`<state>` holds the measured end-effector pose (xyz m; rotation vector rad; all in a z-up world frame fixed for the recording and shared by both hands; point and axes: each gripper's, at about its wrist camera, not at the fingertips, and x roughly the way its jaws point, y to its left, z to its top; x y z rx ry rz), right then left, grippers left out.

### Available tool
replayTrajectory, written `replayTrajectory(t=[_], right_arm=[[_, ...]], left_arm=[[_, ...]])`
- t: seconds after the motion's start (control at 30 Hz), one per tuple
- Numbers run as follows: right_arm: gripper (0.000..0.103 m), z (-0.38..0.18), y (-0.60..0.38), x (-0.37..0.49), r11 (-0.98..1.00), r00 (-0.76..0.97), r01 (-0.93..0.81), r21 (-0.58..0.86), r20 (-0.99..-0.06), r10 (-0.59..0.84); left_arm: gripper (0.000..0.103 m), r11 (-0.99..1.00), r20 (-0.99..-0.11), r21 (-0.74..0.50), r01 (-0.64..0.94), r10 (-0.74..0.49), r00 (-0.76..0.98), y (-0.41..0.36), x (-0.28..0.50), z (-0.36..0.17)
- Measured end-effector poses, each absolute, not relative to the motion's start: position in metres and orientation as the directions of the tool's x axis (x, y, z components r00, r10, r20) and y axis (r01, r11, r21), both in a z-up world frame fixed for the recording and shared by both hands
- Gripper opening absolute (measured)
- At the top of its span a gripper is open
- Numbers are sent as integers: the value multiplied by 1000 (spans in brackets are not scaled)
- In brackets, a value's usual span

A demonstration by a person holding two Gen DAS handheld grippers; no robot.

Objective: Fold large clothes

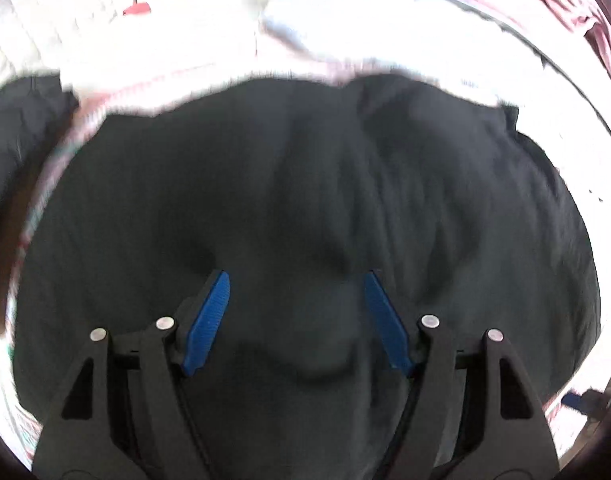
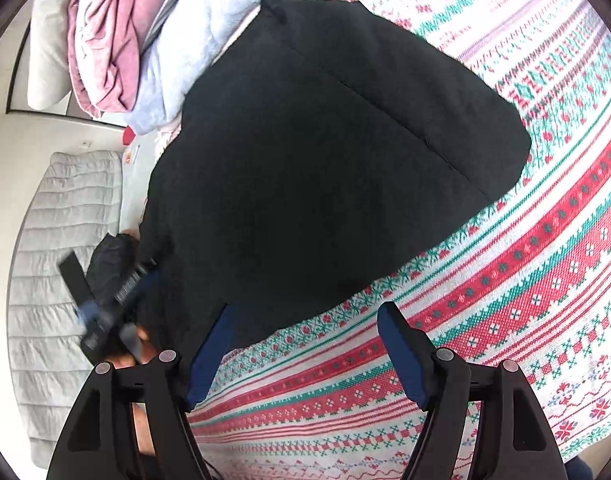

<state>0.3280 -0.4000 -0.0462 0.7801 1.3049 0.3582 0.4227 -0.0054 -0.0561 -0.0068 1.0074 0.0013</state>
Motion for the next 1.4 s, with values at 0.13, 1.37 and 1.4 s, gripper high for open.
replayTrajectory(t=[0.13, 1.37, 1.4], right_arm=[[75, -45, -393, 330, 695, 247, 175, 697, -714, 655], [77, -93, -409, 364, 553, 355, 363, 750, -660, 661], [77, -95, -410, 363, 528, 371, 378, 761, -647, 667]], left_arm=[[71, 998, -841, 66, 6, 53, 538, -25, 461, -59], [72, 989, -826, 67, 129, -17, 563, -9, 344, -72], [72, 987, -810, 64, 149, -36, 585, -12, 339, -67]])
